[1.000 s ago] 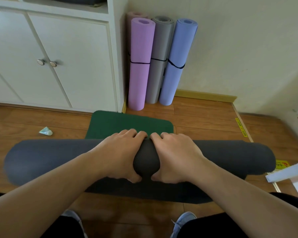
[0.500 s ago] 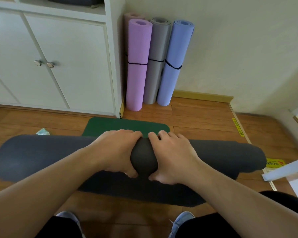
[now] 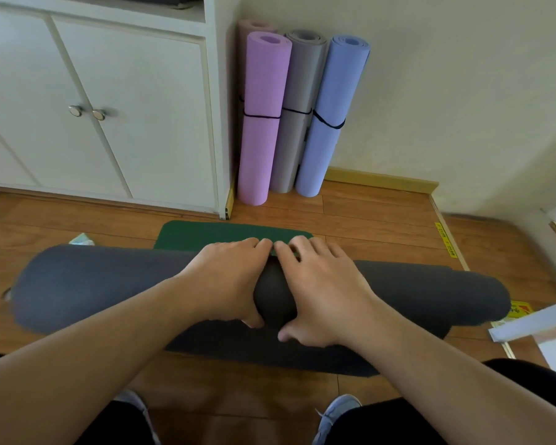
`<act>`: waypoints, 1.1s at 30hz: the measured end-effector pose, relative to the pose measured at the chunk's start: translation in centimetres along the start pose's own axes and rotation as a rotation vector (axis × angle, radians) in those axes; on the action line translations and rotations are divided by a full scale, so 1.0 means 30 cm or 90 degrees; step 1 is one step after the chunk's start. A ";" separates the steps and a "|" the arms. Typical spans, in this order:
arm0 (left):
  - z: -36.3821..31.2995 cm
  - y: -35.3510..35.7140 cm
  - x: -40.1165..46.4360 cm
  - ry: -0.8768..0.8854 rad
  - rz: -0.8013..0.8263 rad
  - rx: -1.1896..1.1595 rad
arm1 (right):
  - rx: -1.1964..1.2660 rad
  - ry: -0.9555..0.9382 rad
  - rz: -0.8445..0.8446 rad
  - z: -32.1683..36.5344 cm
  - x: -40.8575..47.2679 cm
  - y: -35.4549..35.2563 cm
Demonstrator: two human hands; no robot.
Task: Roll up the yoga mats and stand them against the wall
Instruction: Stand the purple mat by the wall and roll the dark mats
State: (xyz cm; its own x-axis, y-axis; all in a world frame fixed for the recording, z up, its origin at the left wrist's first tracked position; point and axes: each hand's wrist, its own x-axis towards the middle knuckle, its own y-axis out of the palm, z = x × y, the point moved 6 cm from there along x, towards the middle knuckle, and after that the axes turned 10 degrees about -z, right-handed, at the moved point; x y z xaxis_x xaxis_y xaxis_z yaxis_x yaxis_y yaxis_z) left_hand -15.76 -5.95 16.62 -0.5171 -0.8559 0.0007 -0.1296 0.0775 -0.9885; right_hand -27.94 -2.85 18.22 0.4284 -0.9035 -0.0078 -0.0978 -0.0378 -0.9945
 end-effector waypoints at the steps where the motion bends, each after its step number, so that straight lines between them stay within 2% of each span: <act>1: 0.005 -0.006 0.002 -0.006 0.011 -0.017 | -0.016 -0.004 0.002 0.009 0.003 0.001; 7: 0.019 0.007 -0.020 -0.022 0.055 -0.033 | 0.019 -0.022 -0.009 0.000 0.027 0.010; 13: -0.013 0.020 -0.036 0.031 -0.020 0.077 | 0.047 0.037 0.047 -0.052 0.037 0.000; 18: -0.020 0.002 -0.012 0.028 -0.030 0.075 | 0.062 0.032 0.049 -0.048 0.023 -0.005; 26: 0.019 -0.023 -0.007 -0.026 0.017 -0.020 | -0.005 -0.014 0.007 -0.016 0.029 -0.014; 30: 0.018 -0.005 -0.018 -0.026 0.044 -0.012 | 0.012 -0.029 -0.008 -0.013 0.043 -0.002; 33: 0.003 0.020 -0.029 0.011 0.042 0.055 | 0.029 -0.005 0.032 -0.029 0.042 0.011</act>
State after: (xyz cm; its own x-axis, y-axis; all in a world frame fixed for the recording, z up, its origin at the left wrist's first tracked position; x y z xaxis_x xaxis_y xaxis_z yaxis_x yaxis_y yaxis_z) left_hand -15.30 -5.20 16.01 -0.5363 -0.8417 -0.0632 -0.0216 0.0885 -0.9958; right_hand -28.21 -4.37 17.99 0.4313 -0.9003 -0.0582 -0.0785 0.0268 -0.9966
